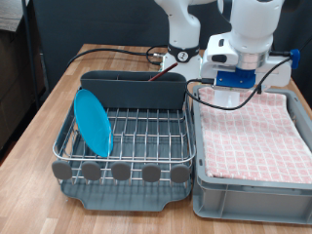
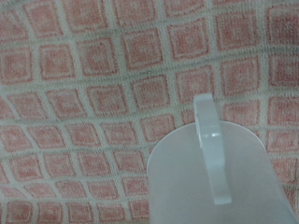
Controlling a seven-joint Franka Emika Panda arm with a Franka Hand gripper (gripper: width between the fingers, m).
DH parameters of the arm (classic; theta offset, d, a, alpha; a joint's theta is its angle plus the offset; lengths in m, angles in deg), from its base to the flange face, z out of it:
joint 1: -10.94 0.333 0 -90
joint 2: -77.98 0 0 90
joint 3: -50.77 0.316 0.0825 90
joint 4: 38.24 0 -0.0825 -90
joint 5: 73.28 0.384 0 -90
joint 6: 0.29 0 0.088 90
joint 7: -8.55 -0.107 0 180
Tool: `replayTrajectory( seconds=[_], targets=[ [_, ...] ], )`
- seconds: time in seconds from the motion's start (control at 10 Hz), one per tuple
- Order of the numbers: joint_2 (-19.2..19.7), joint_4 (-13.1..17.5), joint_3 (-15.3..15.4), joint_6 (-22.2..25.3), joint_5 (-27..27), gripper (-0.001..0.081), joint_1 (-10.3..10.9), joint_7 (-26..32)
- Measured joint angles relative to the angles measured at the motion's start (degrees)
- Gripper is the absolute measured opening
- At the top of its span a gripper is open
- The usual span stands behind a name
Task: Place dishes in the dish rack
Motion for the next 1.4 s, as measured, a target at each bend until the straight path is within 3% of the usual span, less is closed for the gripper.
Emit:
replayTrajectory(
  seconds=[0.6, 1.4],
  targets=[
    [2.2, -1.6, 0.4, -2.2, -3.4, 0.0802, 0.0, 0.9],
    [2.9, -6.5, 0.5, -9.1, -5.0, 0.0802, 0.0, 2.2]
  ],
)
